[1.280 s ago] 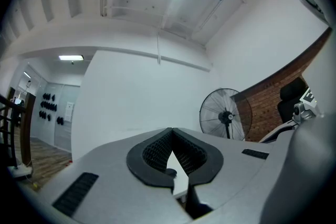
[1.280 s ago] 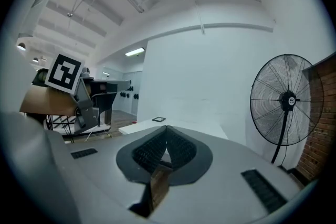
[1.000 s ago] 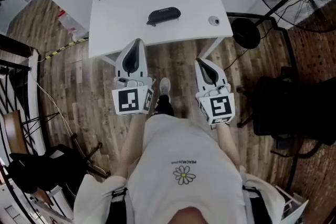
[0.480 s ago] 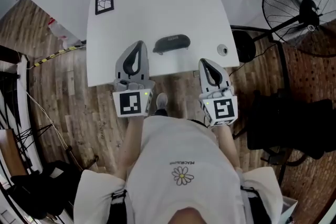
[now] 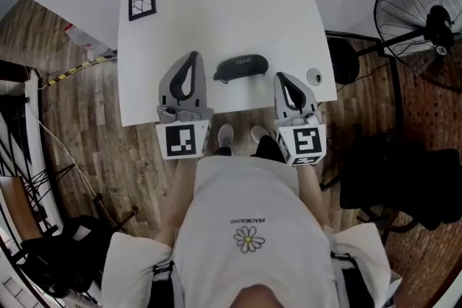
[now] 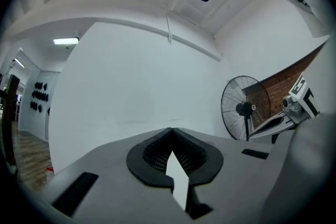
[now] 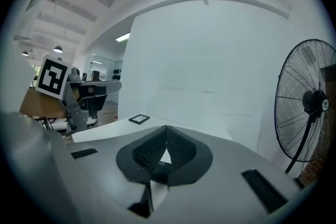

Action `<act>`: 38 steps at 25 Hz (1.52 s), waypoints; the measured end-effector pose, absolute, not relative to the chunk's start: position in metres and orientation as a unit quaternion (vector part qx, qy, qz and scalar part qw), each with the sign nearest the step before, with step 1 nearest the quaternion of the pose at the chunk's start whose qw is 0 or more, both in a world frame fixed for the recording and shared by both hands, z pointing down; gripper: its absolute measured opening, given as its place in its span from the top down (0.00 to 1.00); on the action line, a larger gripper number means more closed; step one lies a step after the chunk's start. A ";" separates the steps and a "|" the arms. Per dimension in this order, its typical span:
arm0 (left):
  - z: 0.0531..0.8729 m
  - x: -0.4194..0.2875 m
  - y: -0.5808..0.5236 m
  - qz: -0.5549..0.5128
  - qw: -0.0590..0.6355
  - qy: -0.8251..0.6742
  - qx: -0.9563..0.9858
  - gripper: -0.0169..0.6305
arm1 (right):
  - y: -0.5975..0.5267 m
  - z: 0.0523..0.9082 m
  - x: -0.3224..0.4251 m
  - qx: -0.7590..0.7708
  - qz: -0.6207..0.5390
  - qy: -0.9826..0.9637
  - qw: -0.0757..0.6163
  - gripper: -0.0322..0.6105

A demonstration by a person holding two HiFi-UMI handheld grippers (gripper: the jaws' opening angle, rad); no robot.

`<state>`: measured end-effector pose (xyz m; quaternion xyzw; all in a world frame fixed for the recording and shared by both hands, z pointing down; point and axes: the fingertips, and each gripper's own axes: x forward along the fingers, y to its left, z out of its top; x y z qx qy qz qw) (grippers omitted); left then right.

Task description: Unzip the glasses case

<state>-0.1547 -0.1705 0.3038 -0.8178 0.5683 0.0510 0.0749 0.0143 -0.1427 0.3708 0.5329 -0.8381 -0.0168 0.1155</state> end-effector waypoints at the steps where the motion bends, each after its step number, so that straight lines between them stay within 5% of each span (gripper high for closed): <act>1: 0.306 -0.152 -0.171 0.048 0.074 0.571 -0.816 0.95 | -0.147 0.372 0.016 0.530 -0.014 -0.840 0.115 0.94; 23: 0.339 -0.087 -0.199 -0.023 0.058 0.614 -0.787 0.95 | -0.189 0.384 0.052 0.464 0.028 -0.880 0.098 0.94; 26: 0.367 -0.073 -0.208 -0.084 0.038 0.587 -0.805 0.95 | -0.197 0.397 0.049 0.458 0.050 -0.880 0.117 0.74; 38: 0.483 -0.049 -0.227 -0.202 -0.092 0.528 -0.820 0.95 | -0.196 0.500 0.036 0.447 0.086 -0.852 0.260 0.72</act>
